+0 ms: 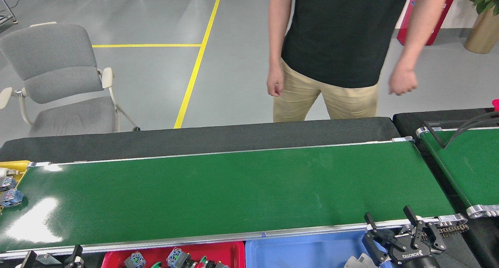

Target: Pick switch part from conveyor to tray

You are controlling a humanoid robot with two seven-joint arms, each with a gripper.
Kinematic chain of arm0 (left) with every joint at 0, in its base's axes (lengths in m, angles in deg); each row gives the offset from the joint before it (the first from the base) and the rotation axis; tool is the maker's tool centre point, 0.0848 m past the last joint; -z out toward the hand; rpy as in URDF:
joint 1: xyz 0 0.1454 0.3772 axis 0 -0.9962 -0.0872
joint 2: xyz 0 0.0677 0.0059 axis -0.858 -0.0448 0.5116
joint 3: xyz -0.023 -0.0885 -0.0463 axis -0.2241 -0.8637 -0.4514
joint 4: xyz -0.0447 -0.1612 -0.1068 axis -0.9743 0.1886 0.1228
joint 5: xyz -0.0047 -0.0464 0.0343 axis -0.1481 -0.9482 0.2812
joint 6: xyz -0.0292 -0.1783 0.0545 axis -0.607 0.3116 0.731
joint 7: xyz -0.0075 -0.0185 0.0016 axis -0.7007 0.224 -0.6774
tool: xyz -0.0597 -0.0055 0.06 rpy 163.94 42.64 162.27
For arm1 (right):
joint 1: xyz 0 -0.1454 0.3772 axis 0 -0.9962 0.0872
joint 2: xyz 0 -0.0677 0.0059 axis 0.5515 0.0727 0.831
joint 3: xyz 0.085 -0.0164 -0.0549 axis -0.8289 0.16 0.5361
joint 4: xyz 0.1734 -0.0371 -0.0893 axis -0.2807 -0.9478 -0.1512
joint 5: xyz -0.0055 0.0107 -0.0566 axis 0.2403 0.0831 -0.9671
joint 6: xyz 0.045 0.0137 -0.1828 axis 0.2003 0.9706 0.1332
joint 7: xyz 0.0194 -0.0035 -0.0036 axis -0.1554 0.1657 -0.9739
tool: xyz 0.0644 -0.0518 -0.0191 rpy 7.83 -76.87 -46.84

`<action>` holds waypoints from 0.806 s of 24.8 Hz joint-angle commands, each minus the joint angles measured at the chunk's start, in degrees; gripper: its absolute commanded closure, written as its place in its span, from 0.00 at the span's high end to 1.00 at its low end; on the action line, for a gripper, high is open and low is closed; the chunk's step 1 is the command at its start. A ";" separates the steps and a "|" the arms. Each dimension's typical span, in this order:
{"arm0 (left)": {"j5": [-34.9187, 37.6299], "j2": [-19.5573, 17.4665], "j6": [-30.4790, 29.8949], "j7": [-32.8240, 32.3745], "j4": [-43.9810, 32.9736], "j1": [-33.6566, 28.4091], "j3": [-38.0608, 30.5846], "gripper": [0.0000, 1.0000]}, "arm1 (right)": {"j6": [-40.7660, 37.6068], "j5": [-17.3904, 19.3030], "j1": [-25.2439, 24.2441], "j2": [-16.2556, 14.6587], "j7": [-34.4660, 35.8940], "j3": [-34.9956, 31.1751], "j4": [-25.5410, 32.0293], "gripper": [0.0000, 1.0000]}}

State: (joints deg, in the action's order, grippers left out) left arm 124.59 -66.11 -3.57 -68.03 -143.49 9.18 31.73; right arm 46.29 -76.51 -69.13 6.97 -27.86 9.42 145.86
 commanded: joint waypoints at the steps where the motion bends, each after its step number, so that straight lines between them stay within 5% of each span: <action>1: -0.15 0.05 0.23 0.16 -1.19 -1.04 -0.53 1.00 | -0.36 0.11 0.11 -0.41 0.06 1.09 0.78 0.96; 20: -0.06 -0.47 0.23 0.16 -1.28 3.01 2.55 1.00 | 3.77 0.11 -2.96 0.73 0.41 0.30 0.87 0.96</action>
State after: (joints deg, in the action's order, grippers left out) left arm 124.59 -65.99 -3.50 -68.07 -144.08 11.95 34.33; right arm 49.92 -76.51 -71.92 7.24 -27.96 9.93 145.87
